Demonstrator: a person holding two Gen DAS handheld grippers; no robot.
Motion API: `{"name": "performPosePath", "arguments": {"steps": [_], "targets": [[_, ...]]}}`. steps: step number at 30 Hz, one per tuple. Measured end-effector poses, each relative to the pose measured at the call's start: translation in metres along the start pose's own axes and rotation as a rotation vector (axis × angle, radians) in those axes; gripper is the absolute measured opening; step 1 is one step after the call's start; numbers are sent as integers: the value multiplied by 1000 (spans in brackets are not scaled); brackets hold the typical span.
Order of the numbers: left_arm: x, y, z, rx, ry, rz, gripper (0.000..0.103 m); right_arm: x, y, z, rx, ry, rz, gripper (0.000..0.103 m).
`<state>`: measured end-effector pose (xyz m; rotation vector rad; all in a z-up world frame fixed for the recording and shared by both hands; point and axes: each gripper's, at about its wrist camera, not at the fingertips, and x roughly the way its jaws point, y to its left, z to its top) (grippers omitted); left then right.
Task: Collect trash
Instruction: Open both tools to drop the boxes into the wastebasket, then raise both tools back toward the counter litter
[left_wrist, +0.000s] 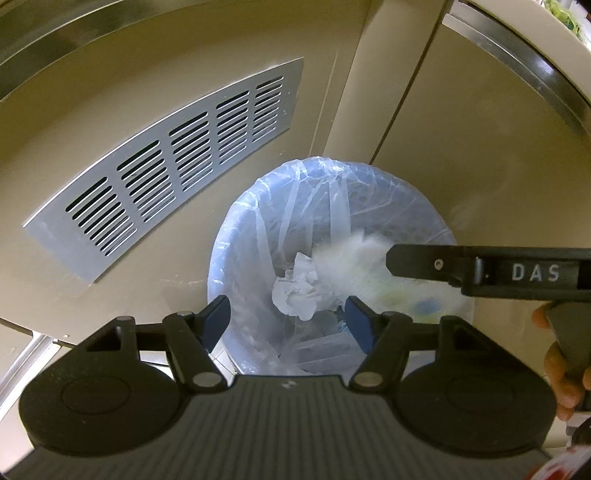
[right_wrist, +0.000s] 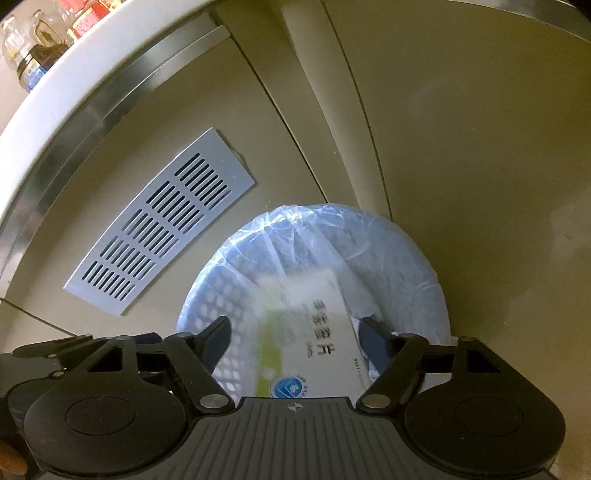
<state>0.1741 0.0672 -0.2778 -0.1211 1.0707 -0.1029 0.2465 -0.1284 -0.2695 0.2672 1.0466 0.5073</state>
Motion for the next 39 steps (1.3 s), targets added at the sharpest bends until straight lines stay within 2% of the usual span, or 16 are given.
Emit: {"name": "performPosePath", "arguments": {"steps": [14, 24, 29, 39], "targets": [[-9, -10, 3, 19, 3, -25, 66, -22, -2, -7, 21, 14, -21, 85], [-48, -16, 2, 37, -10, -75, 66, -64, 4, -12, 50, 1, -11, 85], [-80, -20, 8, 58, -45, -85, 66, -97, 17, -10, 27, -31, 2, 85], [-145, -23, 38, 101, -181, -119, 66, -164, 45, 7, -7, -176, -14, 84]]}}
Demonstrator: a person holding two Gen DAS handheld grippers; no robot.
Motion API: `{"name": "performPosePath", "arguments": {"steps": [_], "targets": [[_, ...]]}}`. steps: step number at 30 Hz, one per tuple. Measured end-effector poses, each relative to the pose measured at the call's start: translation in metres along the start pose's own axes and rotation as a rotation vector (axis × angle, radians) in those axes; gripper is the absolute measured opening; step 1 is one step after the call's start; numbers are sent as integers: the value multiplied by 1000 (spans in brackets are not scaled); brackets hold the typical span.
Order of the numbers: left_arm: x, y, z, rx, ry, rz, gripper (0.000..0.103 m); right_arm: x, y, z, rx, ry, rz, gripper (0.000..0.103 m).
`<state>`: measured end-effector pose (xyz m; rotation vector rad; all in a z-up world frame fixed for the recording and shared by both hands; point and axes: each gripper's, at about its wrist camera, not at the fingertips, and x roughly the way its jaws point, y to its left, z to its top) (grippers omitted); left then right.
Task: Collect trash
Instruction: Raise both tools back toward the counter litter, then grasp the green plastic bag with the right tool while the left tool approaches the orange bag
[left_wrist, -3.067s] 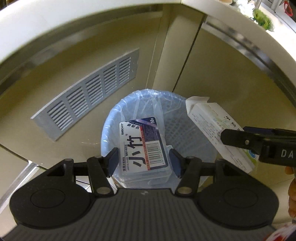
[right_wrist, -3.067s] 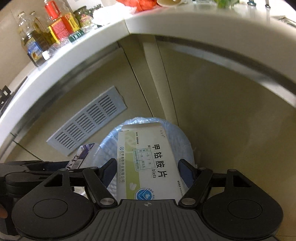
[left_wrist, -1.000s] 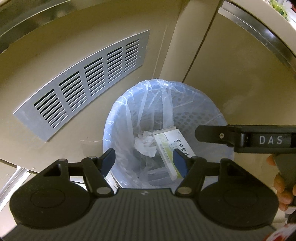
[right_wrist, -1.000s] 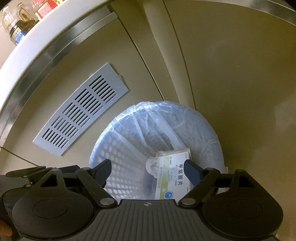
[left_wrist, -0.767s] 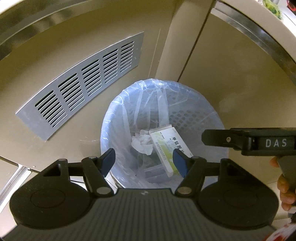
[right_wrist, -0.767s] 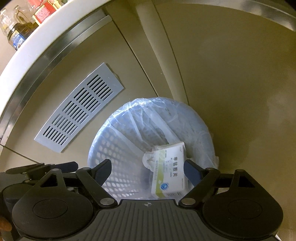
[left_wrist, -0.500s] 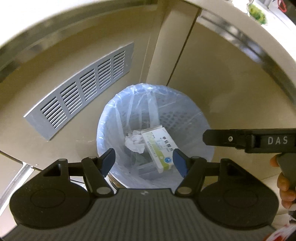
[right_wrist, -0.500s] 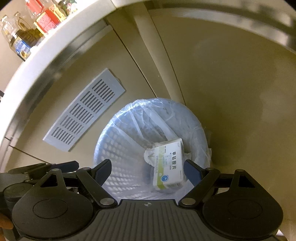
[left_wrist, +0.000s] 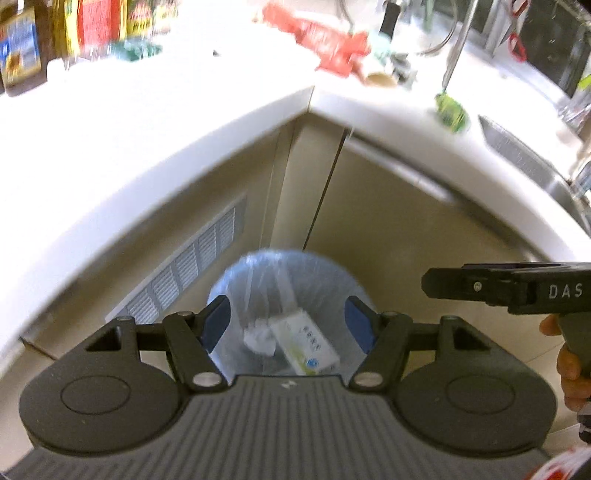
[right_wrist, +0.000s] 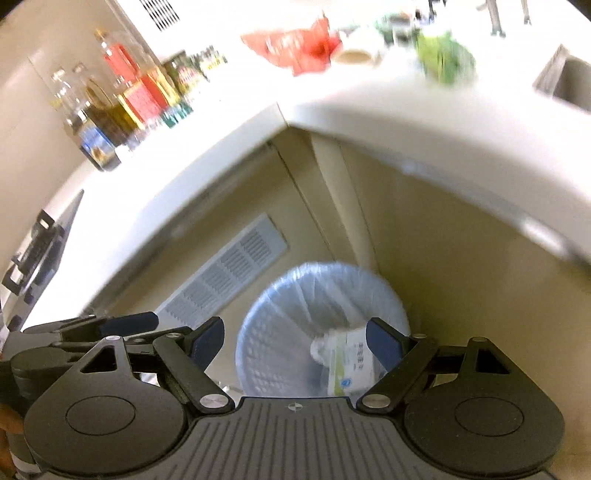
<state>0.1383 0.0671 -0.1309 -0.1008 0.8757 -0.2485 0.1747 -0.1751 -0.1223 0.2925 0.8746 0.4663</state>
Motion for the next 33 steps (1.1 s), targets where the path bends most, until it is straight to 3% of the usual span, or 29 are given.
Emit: {"name": "performPosePath", "arguments": {"steps": [9, 18, 25, 33], "targets": [[-36, -3, 32, 38, -115, -13, 66, -51, 13, 22, -13, -197, -69, 84], [-49, 0, 53, 18, -175, 28, 66, -80, -5, 51, -34, -321, -165, 84], [-50, -7, 60, -28, -198, 100, 66, -77, -35, 85, -72, -346, -192, 84], [-39, -20, 79, -88, -209, 163, 66, -43, -67, 127, -124, -299, -179, 84]]}}
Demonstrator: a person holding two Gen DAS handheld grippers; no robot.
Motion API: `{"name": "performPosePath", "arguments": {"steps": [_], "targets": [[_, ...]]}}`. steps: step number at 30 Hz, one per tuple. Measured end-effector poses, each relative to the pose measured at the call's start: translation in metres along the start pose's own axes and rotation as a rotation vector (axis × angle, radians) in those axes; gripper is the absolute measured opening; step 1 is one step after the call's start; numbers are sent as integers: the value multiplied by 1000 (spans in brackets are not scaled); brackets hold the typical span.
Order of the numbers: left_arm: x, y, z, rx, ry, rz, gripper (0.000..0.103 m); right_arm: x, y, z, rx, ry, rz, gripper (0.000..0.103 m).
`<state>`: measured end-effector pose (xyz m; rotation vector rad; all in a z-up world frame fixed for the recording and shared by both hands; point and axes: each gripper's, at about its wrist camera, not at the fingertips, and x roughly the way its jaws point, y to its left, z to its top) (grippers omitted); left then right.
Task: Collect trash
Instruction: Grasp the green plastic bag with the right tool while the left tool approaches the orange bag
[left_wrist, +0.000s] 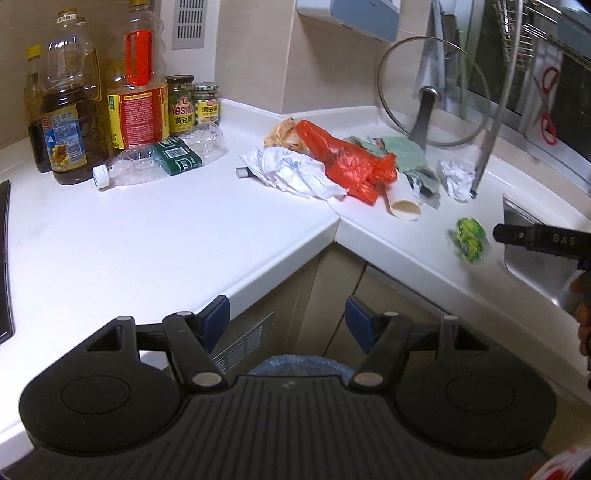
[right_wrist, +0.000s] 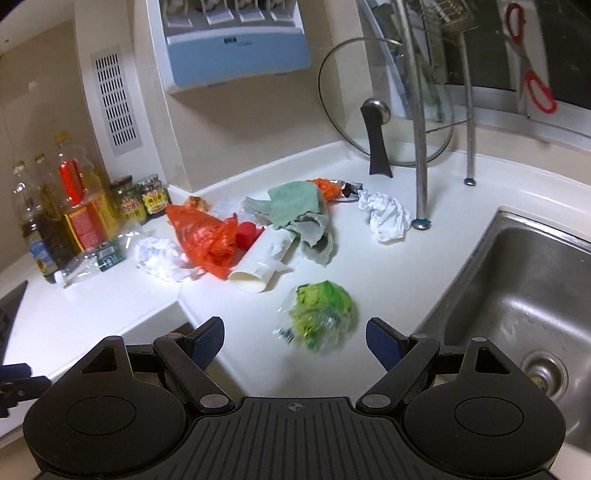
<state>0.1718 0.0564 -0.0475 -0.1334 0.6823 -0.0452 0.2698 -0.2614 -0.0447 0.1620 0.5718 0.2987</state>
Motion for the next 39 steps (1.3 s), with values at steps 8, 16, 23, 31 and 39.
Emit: {"name": "performPosePath", "arguments": {"steps": [8, 16, 23, 31, 39], "targets": [[15, -15, 12, -16, 1, 54, 67, 44, -13, 9, -41, 57, 8, 85], [30, -25, 23, -25, -6, 85, 69, 69, -14, 6, -95, 91, 2, 82], [44, -37, 36, -19, -15, 75, 69, 80, -23, 4, -103, 139, 26, 43], [67, -54, 56, 4, -35, 43, 69, 71, -43, 18, -58, 82, 53, 32], [98, -75, 88, 25, -84, 4, 75, 69, -64, 43, -22, 35, 52, 32]]}}
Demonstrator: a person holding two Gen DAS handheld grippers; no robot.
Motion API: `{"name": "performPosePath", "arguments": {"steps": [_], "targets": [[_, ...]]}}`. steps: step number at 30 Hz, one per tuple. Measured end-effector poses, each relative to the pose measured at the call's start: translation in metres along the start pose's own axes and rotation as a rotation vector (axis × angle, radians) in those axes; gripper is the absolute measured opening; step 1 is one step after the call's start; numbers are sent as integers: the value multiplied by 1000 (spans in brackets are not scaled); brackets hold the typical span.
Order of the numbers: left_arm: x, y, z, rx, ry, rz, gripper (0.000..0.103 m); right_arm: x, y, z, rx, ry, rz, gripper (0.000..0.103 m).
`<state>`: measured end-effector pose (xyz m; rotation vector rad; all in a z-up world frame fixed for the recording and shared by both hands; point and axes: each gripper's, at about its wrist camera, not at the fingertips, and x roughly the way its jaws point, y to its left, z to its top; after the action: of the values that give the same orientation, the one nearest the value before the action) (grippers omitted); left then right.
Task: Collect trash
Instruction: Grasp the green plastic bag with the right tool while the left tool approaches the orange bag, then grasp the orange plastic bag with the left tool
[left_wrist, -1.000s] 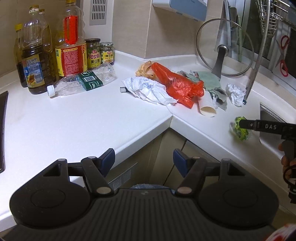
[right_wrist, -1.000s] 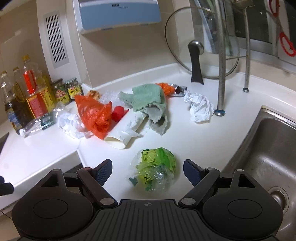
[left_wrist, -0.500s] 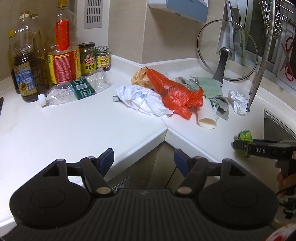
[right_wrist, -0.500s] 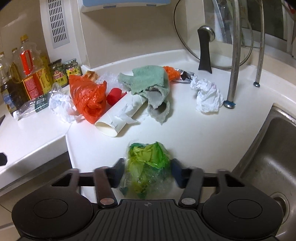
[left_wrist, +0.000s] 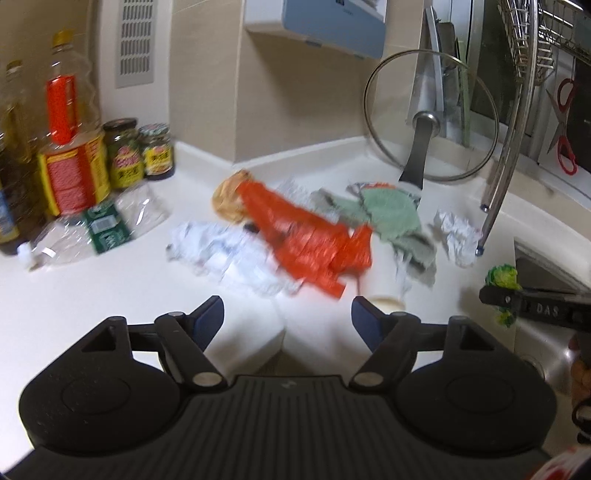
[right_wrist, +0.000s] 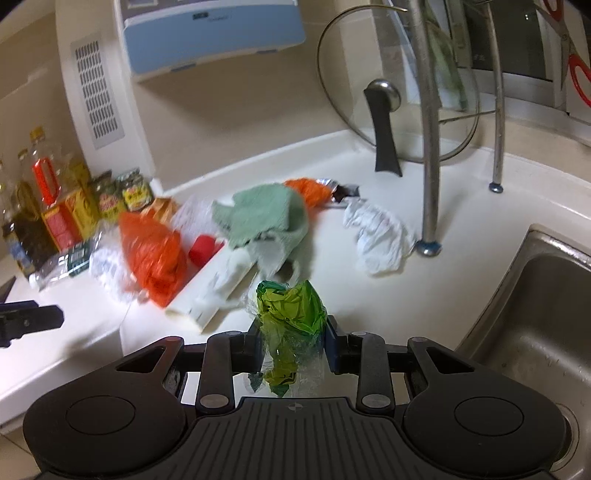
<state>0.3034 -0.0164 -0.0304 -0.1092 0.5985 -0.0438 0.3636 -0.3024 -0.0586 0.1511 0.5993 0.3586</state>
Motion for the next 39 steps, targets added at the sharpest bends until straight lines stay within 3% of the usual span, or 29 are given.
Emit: {"name": "performPosePath", "arguments": {"steps": [13, 20, 27, 35, 39], "targets": [[64, -3, 47, -85, -19, -18, 81, 16, -23, 23, 24, -23, -3, 32], [101, 2, 53, -170, 28, 3, 81, 29, -28, 33, 41, -27, 16, 33], [127, -4, 54, -151, 52, 47, 81, 39, -33, 38, 55, -13, 40, 33], [132, -17, 53, -90, 48, 27, 54, 43, -43, 36, 73, 1, 51, 33], [131, -20, 53, -68, 37, 25, 48, 44, -46, 35, 81, 8, 57, 33]]}}
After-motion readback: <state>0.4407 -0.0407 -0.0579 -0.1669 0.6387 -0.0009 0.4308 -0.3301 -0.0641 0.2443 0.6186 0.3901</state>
